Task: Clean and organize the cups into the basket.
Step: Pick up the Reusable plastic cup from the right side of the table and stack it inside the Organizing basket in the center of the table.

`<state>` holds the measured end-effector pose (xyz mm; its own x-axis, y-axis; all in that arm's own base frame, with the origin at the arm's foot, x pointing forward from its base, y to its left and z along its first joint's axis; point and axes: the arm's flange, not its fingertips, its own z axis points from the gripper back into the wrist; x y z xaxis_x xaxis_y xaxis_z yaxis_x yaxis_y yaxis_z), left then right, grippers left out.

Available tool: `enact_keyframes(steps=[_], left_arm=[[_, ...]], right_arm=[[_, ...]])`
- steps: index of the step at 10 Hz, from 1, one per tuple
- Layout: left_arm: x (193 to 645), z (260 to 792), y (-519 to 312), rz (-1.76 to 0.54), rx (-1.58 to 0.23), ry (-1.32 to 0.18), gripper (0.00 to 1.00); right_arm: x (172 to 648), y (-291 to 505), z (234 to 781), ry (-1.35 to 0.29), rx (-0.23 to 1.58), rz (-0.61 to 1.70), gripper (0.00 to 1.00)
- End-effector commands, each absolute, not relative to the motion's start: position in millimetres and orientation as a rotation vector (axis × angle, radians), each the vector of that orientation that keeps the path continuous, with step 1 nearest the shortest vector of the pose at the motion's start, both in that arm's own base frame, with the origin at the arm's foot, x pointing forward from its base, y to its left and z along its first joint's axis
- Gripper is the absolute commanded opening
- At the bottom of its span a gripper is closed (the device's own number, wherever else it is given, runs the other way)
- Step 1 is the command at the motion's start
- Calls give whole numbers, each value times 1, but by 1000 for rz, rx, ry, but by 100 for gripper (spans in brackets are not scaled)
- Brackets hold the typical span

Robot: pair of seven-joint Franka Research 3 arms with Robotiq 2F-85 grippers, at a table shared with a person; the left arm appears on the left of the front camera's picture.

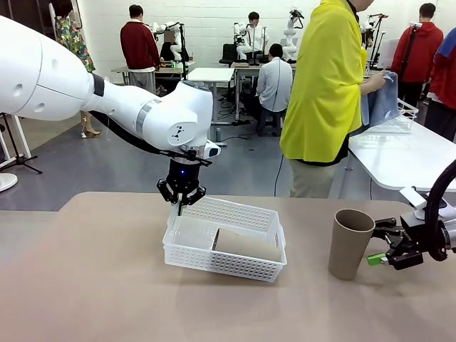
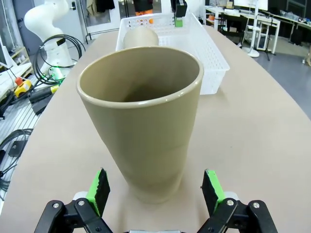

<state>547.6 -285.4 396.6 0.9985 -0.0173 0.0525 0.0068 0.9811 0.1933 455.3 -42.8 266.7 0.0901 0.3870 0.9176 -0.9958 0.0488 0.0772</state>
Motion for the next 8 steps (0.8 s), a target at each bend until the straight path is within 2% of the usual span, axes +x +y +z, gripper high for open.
enact_keyframes(steps=[1,8], left_arm=[[545,395,-283,-14,191,-57,0],[545,395,-283,-14,191,-57,0]], right_arm=[[462,-33,262,-844,939,1287,100],[470,-3,255,-828,977,1321,100]])
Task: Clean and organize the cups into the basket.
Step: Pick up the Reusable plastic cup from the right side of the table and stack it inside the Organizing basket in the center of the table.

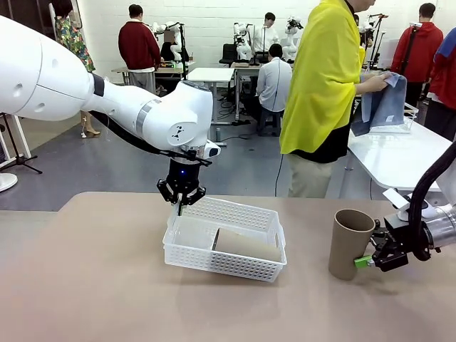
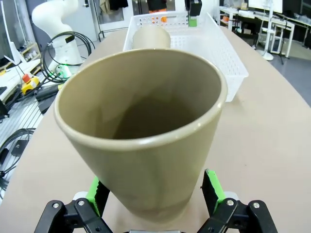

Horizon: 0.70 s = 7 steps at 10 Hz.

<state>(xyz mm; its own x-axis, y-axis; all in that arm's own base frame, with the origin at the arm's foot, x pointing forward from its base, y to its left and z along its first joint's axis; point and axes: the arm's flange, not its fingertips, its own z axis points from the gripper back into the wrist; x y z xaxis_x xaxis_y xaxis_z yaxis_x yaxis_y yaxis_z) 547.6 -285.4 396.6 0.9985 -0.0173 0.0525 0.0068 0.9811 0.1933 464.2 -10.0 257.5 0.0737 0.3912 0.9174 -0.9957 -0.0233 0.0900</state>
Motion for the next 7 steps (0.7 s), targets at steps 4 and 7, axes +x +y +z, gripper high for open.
enact_keyframes(steps=[4,7], left_arm=[[545,395,-283,-14,191,-57,0],[545,395,-283,-14,191,-57,0]], right_arm=[[469,1,254,-830,1025,1374,40],[470,-1,255,-829,1032,1381,0]])
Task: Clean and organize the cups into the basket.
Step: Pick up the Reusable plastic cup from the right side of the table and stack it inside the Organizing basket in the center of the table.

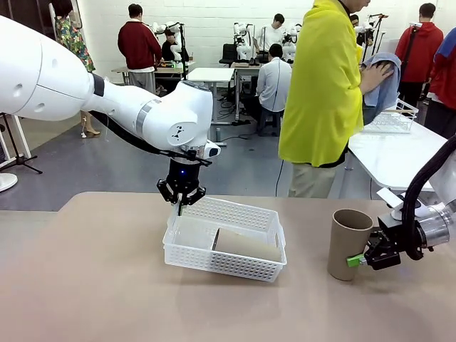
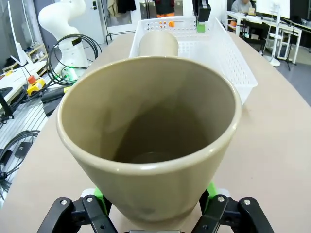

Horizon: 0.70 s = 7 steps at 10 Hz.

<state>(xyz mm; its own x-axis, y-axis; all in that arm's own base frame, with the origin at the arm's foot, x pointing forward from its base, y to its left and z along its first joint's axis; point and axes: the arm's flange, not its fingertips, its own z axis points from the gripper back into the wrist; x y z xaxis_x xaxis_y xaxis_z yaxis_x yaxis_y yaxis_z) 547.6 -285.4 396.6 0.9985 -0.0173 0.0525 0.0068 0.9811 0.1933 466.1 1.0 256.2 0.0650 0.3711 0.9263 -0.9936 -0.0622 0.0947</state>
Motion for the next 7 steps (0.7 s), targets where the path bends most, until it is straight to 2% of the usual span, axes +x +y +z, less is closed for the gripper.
enact_keyframes(steps=[1,3,6,7], left_arm=[[545,395,-283,-14,191,-57,0],[545,395,-283,-14,191,-57,0],[545,395,-283,-14,191,-57,0],[545,395,-283,-14,191,-57,0]], right_arm=[[468,-2,260,-821,1013,1375,0],[445,6,331,-756,966,1336,0],[413,11,464,-804,893,1298,0],[406,11,488,-806,902,1277,0]])
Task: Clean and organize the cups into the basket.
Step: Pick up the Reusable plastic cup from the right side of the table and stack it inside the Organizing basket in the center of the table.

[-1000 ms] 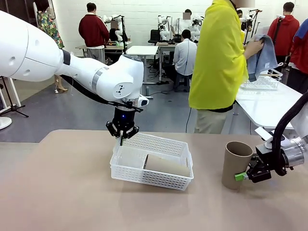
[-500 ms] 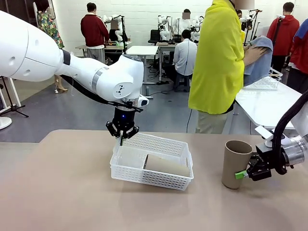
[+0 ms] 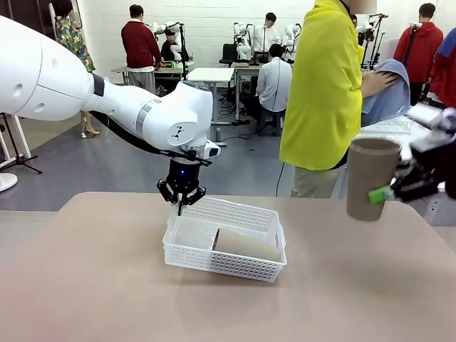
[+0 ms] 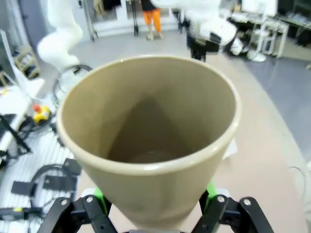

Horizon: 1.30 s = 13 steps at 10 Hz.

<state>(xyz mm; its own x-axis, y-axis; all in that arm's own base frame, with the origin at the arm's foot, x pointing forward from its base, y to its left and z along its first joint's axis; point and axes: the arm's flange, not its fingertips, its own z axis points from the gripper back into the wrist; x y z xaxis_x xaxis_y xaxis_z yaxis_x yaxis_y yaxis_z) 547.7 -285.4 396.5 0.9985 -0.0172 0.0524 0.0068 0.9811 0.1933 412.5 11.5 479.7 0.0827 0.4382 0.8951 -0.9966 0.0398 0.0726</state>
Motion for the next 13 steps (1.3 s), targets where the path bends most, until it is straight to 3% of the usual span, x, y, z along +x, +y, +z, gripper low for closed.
enact_keyframes(steps=[1,7,8,13], left_arm=[[545,395,-283,-14,191,-57,0],[545,395,-283,-14,191,-57,0],[545,395,-283,-14,191,-57,0],[545,395,-283,-14,191,-57,0]], right_arm=[[402,9,498,-803,908,1244,0],[401,13,508,-827,885,1288,0],[399,12,510,-821,891,1270,83],[459,202,524,-288,621,1467,83]])
